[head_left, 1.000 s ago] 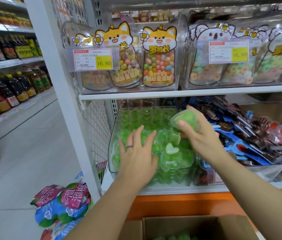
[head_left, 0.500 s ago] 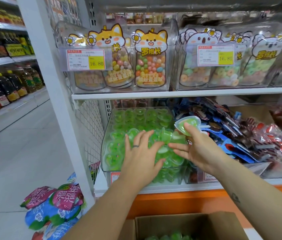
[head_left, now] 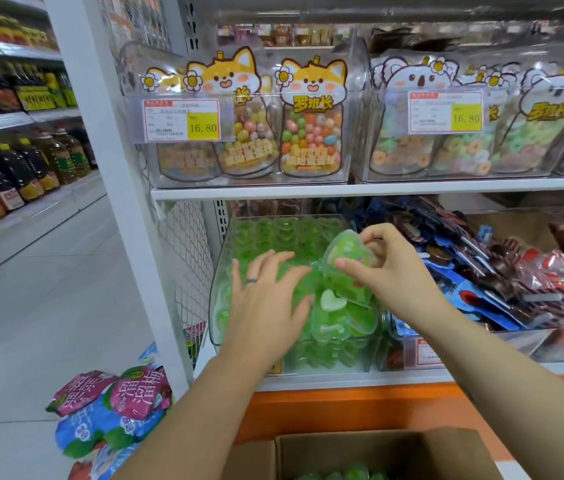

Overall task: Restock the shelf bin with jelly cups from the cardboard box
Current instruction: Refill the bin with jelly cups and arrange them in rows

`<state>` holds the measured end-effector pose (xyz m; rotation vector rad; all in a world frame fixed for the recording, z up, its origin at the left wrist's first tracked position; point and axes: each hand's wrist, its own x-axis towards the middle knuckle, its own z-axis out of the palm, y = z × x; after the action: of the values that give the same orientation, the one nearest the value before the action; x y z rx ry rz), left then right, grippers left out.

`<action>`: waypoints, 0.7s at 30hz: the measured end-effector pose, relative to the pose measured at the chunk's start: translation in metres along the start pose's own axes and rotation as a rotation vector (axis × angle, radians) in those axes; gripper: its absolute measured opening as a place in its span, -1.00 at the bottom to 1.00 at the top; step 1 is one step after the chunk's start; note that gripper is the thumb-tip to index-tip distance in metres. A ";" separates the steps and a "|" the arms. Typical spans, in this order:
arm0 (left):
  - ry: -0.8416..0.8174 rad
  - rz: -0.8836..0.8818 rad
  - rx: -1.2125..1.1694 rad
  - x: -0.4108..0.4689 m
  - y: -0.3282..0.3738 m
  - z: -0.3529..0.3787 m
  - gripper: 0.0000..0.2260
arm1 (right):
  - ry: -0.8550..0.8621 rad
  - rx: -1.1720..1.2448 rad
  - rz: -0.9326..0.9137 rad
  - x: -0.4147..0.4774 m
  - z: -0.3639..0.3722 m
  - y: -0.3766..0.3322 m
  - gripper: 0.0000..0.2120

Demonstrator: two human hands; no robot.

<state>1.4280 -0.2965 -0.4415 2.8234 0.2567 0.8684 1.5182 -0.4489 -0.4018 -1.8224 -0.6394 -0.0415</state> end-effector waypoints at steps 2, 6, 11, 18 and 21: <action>0.053 -0.083 -0.035 0.002 -0.016 -0.007 -0.69 | -0.053 -0.032 -0.031 0.009 0.013 -0.002 -0.68; 0.083 -0.273 -0.090 0.001 -0.053 -0.015 -0.74 | -0.101 -0.065 -0.061 0.035 0.043 -0.008 -0.74; 0.068 -0.343 -0.250 -0.001 -0.076 -0.012 -0.77 | -0.087 -0.122 -0.003 0.076 0.068 -0.011 -0.73; 0.004 -0.394 -0.250 0.011 -0.085 -0.005 -0.76 | -0.021 -0.171 0.066 0.116 0.073 0.001 -0.69; 0.016 -0.334 -0.165 0.017 -0.082 -0.008 -0.75 | -0.015 -0.121 0.230 0.122 0.057 0.018 -0.66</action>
<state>1.4286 -0.2128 -0.4437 2.5227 0.6089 0.7958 1.6141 -0.3522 -0.3965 -2.0047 -0.4420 0.0886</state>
